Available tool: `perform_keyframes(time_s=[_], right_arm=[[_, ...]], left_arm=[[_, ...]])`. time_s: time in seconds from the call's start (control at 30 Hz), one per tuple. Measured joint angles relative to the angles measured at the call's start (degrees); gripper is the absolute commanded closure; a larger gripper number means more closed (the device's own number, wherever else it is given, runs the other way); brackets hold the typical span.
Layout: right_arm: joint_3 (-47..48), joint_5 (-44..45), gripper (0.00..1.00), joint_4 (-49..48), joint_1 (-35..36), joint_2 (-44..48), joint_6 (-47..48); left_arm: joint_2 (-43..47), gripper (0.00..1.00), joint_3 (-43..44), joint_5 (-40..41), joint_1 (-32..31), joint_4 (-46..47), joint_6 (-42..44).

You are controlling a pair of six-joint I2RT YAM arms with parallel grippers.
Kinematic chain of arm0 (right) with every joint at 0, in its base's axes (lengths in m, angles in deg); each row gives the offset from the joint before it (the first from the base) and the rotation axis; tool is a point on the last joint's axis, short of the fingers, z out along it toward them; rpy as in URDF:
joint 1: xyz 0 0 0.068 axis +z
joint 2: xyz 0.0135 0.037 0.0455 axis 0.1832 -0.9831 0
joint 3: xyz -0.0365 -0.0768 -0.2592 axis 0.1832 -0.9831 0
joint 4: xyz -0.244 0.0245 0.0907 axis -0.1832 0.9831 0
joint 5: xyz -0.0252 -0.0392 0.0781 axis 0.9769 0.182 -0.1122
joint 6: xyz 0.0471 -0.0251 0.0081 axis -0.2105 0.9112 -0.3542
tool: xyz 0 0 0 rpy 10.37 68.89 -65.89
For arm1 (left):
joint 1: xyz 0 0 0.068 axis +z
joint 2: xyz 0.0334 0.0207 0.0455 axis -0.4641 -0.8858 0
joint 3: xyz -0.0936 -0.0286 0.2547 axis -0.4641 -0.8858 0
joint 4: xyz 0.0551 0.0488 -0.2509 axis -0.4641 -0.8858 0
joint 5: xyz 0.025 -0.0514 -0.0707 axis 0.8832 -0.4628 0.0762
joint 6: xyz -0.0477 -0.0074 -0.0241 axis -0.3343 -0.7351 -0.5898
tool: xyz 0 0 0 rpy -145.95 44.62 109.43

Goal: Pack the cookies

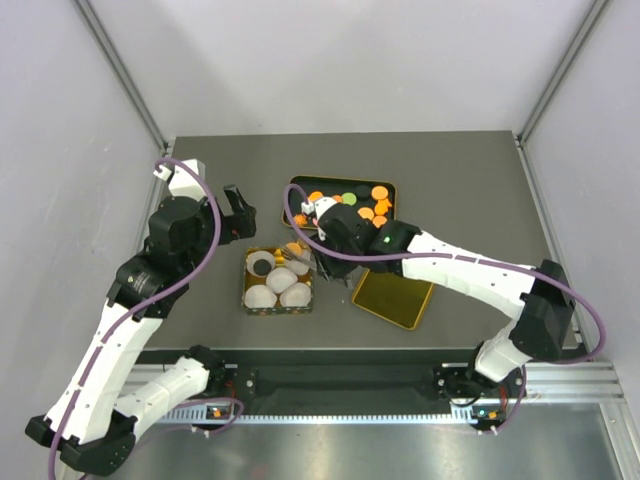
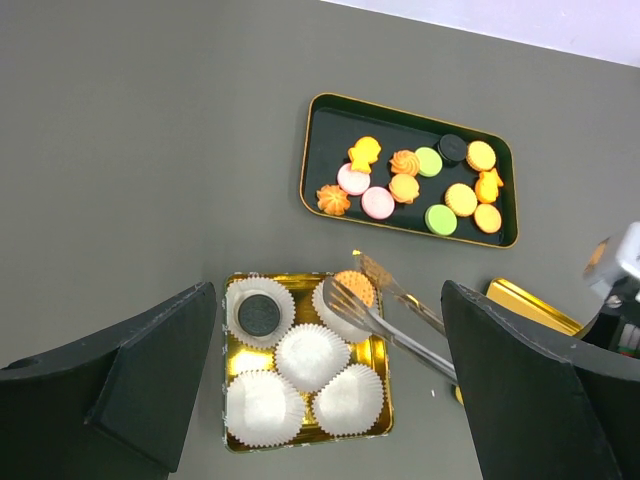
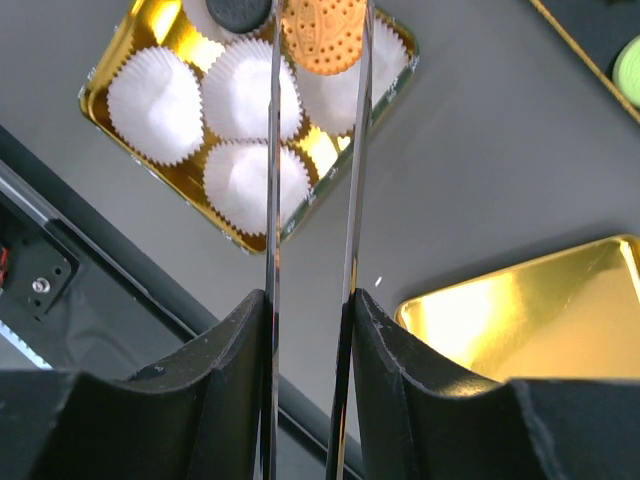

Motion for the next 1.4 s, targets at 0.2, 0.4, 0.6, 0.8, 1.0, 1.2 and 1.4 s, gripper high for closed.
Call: perform_keyframes(time_s=[0.2,0.4,0.6,0.8,1.0,1.2,1.4], right_arm=[[-0.92,0.7,0.68,0.46,1.01,0.0,-0.42],[-1.09,1.62,0.66,0.46,1.27,-0.02,-0.42],[-1.09,2.86,0.65,0.46,1.36,-0.17,-0.44],[-1.11,3.69,0.63,0.46,1.38,-0.37,-0.81],[-1.14,4.04,0.61,0.46,1.55,-0.76,-0.87],[-1.14,4.07,0.59,0.46,1.73,-0.81,-0.9],[-1.14,4.09,0.58,0.46,1.73,-0.81,-0.87]], left_arm=[[-0.02,0.01,-0.2,-0.07,0.0,0.17,0.0],[-0.02,0.01,-0.33,-0.09,0.0,0.31,0.0],[-0.02,0.01,-0.7,-0.09,0.0,0.37,0.0],[-0.13,0.01,-0.87,-0.09,0.0,0.39,-0.02],[-0.15,0.01,-0.92,-0.09,0.0,0.42,-0.02],[-0.17,0.01,-0.94,-0.11,0.0,0.42,-0.02],[-0.68,0.01,-0.94,-0.15,0.0,0.61,-0.04]])
